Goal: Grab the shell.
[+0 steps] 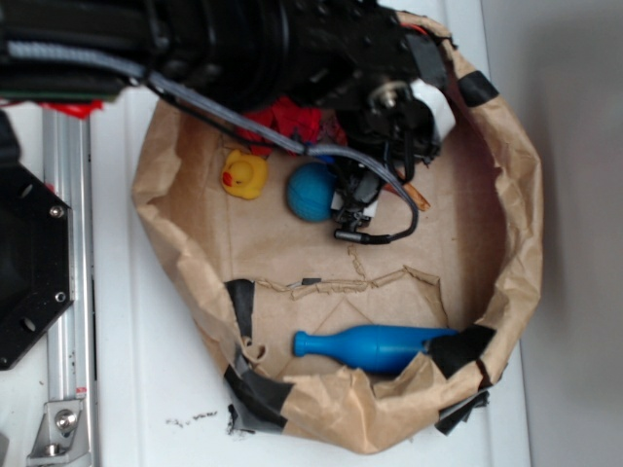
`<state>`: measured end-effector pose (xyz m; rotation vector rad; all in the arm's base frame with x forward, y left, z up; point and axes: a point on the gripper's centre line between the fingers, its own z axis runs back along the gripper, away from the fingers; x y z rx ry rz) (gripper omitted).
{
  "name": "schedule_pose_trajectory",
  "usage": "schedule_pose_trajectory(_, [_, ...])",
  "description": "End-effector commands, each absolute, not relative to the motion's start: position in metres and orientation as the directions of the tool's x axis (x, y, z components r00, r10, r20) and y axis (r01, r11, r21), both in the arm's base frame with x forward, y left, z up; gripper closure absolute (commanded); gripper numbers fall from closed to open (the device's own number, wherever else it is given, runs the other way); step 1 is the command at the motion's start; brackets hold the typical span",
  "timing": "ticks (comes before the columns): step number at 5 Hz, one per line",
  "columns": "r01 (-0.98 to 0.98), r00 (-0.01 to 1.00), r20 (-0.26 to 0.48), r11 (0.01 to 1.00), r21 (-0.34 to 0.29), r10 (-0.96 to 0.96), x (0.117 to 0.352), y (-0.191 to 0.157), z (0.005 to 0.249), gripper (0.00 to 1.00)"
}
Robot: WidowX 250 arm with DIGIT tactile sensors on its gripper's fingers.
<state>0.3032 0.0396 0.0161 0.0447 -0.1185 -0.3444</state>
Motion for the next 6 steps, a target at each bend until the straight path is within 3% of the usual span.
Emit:
schedule_pose_trajectory(1, [0.411,0.900,0.146,0.911,0.035,-0.412,0.305,0.017,0.068,1.00])
schedule_pose_trajectory(2, [0.378,0.910,0.184,0.926,-0.006,-0.371,0.307,0.011,0.119,1.00])
schedule_pose_trajectory(3, [0.317,0.925,0.212,0.948,0.025,-0.315,0.300,0.003,0.170,1.00])
schedule_pose_trajectory(4, [0.161,0.970,0.187,0.987,-0.014,-0.156,0.288,-0.007,0.182,1.00])
schedule_pose_trajectory(5, [-0.011,0.980,0.196,0.995,-0.098,0.030,0.276,-0.018,0.192,1.00])
schedule_pose_trajectory(6, [-0.058,0.978,0.197,0.995,-0.083,0.074,0.271,-0.024,0.194,1.00])
